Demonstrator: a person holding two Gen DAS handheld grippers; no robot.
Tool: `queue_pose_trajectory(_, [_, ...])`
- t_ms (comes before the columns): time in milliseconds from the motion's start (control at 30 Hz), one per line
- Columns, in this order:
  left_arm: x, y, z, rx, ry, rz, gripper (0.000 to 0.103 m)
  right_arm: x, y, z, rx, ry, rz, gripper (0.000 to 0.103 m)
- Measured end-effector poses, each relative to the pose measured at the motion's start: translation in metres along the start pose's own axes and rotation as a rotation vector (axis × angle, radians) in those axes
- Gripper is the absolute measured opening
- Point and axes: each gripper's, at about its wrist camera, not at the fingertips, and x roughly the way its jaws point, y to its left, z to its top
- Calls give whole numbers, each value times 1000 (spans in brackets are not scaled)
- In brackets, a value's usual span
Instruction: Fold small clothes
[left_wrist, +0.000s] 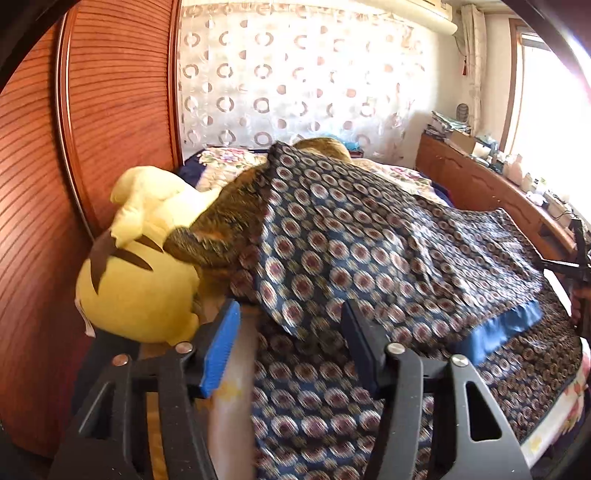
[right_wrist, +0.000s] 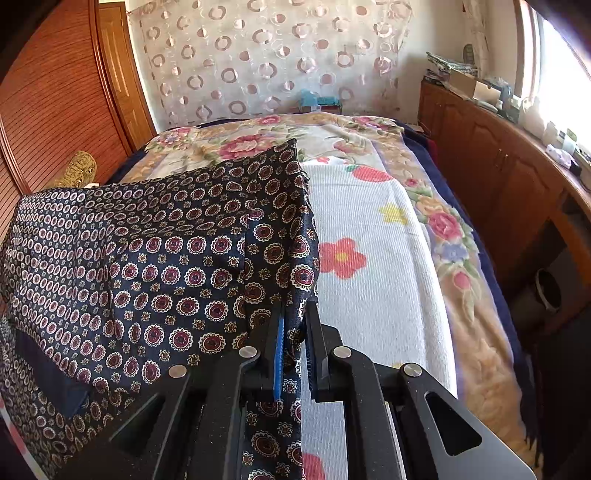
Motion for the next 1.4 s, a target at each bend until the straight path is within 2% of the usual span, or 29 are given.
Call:
queue_pose_trajectory(133, [12, 4, 10, 6, -5, 33, 53, 3, 3, 0, -5, -1, -9, 10])
queue_pose_trajectory(233, [28, 7, 13, 8, 23, 57, 50, 3, 3, 0, 0, -4, -2, 10])
queue_pose_trajectory(267, [33, 8, 14, 10, 36, 50, 46, 3, 3, 0, -3, -7, -2, 8])
queue_pose_trajectory(300, [37, 8, 14, 11, 47, 39, 29, 1, 5, 0, -10, -14, -2, 5])
queue_pose_trajectory(333, [40, 8, 13, 13, 58, 29, 18, -1, 7, 0, -23, -29, -3, 3])
queue_pose_trajectory(400, [36, 3, 13, 28, 61, 24, 4, -10, 15, 0, -59, -73, 4, 2])
queue_pose_trajectory(467, [22, -2, 14, 39, 28, 18, 3, -22, 22, 0, -60, -117, 35, 1])
queue_pose_trajectory(567, [-6, -10, 20, 42, -24, -32, 2, -46, 32, 3, -62, -184, 65, 1])
queue_pose_trajectory(733, [-34, -18, 25, 31, -53, -111, 2, -86, 35, 5, -41, -266, 118, 1])
queue_pose_trajectory(900, [-44, -10, 9, -20, -44, -158, 2, -110, 21, -13, -36, -267, 134, 1])
queue_pose_trajectory(1033, [-48, 3, -17, -72, -14, -180, 2, -124, 6, -45, -31, -239, 130, 1])
queue_pose_trajectory(1200, [-59, 18, -35, -112, -3, -175, 2, -146, -16, -78, 0, -219, 113, 1])
queue_pose_trajectory(1400, [-63, 25, -48, -126, 21, -145, 2, -170, -23, -81, 5, -242, 103, 1])
